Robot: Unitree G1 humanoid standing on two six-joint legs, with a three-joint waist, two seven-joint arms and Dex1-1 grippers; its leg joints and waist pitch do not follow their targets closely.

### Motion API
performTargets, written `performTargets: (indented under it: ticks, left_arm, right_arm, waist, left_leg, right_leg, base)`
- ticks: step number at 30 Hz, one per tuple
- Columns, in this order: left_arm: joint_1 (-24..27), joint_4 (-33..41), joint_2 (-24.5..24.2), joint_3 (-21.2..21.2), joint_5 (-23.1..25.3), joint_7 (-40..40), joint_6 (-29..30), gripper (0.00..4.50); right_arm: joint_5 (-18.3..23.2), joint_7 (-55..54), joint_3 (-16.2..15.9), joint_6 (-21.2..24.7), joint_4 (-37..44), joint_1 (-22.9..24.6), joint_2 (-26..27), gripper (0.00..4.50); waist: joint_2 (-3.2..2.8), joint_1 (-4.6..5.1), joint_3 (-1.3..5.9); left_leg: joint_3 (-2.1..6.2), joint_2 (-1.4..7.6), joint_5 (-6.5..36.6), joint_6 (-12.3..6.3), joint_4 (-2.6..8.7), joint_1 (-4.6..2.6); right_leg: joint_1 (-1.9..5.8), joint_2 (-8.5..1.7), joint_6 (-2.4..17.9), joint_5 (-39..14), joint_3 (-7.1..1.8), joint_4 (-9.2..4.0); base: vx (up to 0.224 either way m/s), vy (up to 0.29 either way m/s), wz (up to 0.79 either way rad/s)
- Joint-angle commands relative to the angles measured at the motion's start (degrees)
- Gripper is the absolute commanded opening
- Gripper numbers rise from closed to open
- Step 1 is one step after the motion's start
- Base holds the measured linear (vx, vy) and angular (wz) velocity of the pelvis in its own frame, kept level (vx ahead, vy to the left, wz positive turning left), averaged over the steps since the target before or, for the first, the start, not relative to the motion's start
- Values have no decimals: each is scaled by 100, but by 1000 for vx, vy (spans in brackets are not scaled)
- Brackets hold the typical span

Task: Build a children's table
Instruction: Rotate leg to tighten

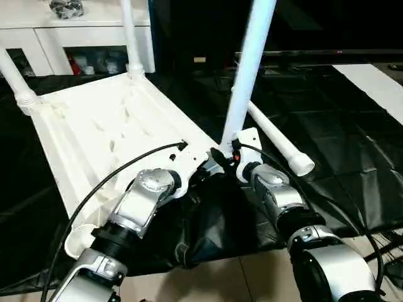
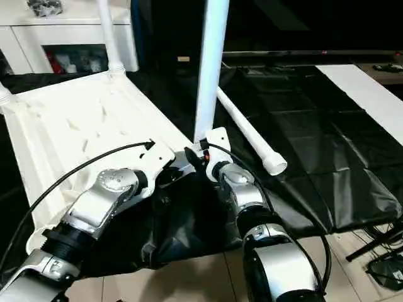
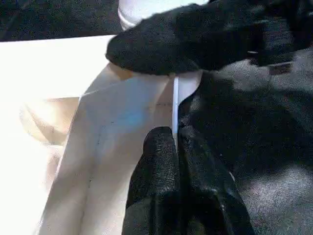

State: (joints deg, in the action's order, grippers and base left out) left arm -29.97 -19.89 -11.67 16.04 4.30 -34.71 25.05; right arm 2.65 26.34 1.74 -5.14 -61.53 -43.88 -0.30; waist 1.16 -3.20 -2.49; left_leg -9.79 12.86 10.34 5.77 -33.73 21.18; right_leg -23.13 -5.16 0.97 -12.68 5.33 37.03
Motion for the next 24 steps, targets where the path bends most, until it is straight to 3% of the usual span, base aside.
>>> performTargets:
  ticks: [1,3,4,9,11,12,13,18,24]
  left_arm:
    - [-37,228,44,-51,-118,-56,-309,0]
    - [50,361,-115,29,-196,-413,-410,0]
    - [170,531,-359,133,-291,-903,-528,0]
    - [326,772,-749,247,-480,-1612,-664,0]
    - [353,808,-889,282,-512,-1823,-688,0]
    - [357,808,-980,306,-527,-1973,-712,0]
    - [364,822,-1044,321,-533,-2084,-720,0]
    - [354,832,-1347,391,-580,-2622,-741,0]
    - [284,742,-1424,422,-579,-2735,-806,0]
  right_arm:
    - [-33,564,-361,-54,-31,-24,214,380]
    - [-87,870,-444,-117,60,7,9,380]
    - [-121,1514,-554,-186,245,106,-292,380]
    - [-53,2698,-721,-126,675,345,-777,380]
    - [-45,3103,-793,-112,824,432,-954,380]
    - [-41,3368,-857,-106,915,484,-1077,380]
    - [-3,3583,-907,-65,999,519,-1157,380]
    - [95,4493,-1187,104,1487,685,-1412,380]
    - [-49,4637,-1373,112,1608,736,-1382,380]
  waist:
    - [-6,-43,376]
    - [-15,-37,376]
    - [-18,-42,378]
    - [-26,-83,375]
    - [-22,-116,359]
    - [-142,-158,362]
    - [-84,-149,360]
    - [-64,-206,378]
    - [-62,-205,372]
  left_leg:
    - [-32,21,508,-418,318,7]
    - [-33,29,512,-418,315,-4]
    - [-25,34,539,-461,308,-4]
    - [-49,53,493,-621,293,-38]
    - [-48,51,623,-576,306,-40]
    - [-37,57,694,-521,301,-56]
    - [-46,62,754,-475,306,-55]
    - [-43,50,592,-474,296,-40]
    - [-37,55,662,-397,312,-47]
  right_leg:
    - [400,-279,1373,215,-291,-403]
    - [392,-279,1407,180,-295,-403]
    - [401,-277,1431,209,-288,-402]
    - [356,-265,1589,452,-307,-370]
    - [361,-264,1570,221,-300,-392]
    - [350,-268,1540,148,-302,-385]
    - [351,-251,1532,169,-299,-399]
    - [370,-250,1558,373,-293,-366]
    - [365,-265,1536,189,-297,-381]
  base:
    - [0,0,0]
    - [0,0,0]
    - [0,0,0]
    - [0,0,0]
    - [0,0,0]
    - [0,0,0]
    - [0,0,0]
    - [0,0,0]
    - [0,0,0]
